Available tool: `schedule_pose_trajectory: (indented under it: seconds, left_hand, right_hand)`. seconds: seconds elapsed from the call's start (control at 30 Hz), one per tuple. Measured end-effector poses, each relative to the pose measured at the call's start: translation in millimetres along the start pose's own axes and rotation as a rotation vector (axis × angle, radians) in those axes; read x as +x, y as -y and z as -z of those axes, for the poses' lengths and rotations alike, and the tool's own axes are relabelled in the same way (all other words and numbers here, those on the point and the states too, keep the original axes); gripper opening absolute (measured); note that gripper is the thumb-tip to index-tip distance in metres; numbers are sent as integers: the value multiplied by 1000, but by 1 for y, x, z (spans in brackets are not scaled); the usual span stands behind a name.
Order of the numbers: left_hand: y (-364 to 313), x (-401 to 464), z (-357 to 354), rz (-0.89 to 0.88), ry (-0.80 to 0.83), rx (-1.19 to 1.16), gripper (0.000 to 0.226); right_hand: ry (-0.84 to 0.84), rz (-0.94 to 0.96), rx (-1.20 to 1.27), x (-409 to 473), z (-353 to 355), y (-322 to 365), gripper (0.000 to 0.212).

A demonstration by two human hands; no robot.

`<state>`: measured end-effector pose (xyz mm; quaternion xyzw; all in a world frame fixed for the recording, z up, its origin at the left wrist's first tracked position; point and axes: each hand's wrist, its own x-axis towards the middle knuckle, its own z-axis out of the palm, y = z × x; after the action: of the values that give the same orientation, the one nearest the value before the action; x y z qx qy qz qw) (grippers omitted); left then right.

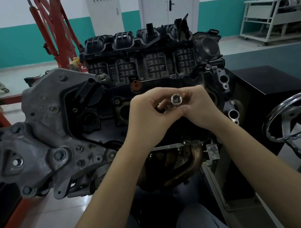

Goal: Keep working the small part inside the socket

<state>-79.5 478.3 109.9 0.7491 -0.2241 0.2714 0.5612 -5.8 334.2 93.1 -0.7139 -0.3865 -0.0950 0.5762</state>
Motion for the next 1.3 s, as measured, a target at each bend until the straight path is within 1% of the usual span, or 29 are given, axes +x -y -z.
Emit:
schedule_pose_trajectory:
  seconds: [0.07,0.1,0.2,0.27,0.3,0.4,0.47,0.53,0.57,0.67,0.73,0.83,0.87,0.93,1.03,1.1,1.2,1.23,1.3]
  left_hand:
    - [0,1,-2,-3,-64,44,20]
    - [0,1,-3,-4,-69,41,19]
    - [0,1,-2,13,4,-79,24]
    - [-1,0,0,9,58,-143,28]
    - [-1,0,0,2,67,-138,28]
    - [-1,-1,-1,-12,-21,-24,24]
    - [0,-1,-2,-17,-66,2,20]
    - [0,-1,-1,-7,-24,-41,21]
    - [1,-1,0,0,17,-81,22]
    - [-1,0,3,0,94,-157,27]
    - [-2,0,3,4,52,-101,27]
    - [-1,0,0,-1,-51,20,20]
    - [-1,0,0,-2,-56,16,19]
    - [-1,1,1,9,-7,-50,20]
    - [-1,0,4,15,83,-133,25]
    - [-2,0,3,8,62,-90,25]
    - [-2,0,1,-5,-54,19,19]
    - [-2,0,1,-1,-64,24,18]
    - [-1,1,2,8,-10,-9,20]
  right_hand:
    - [11,2,-12,0,0,-1,18]
    - [23,7,-7,-1,0,-1,18]
    - [51,3,14,-3,-2,3,23]
    - [18,1,18,-2,-3,5,24]
    - [-4,9,16,-2,-3,4,24]
    - [-9,17,29,-1,-2,3,20]
    - [23,20,31,-2,-2,3,24]
    - [53,13,16,-3,-2,5,31]
    - [52,7,17,-3,-2,5,30]
    - [-7,29,10,-3,-3,5,27]
    - [-29,24,-3,-2,-3,4,24]
    - [-4,14,-15,-2,-1,1,20]
    - [14,17,-13,-2,-1,1,21]
    - [45,16,-14,-3,-1,2,24]
    - [1,23,-3,-3,-2,2,25]
    - [-43,19,-14,-2,-3,1,21]
    - [-34,4,-2,-1,-2,0,18]
    - [-16,6,5,-2,-2,0,19]
    - [30,9,6,-3,-2,1,21]
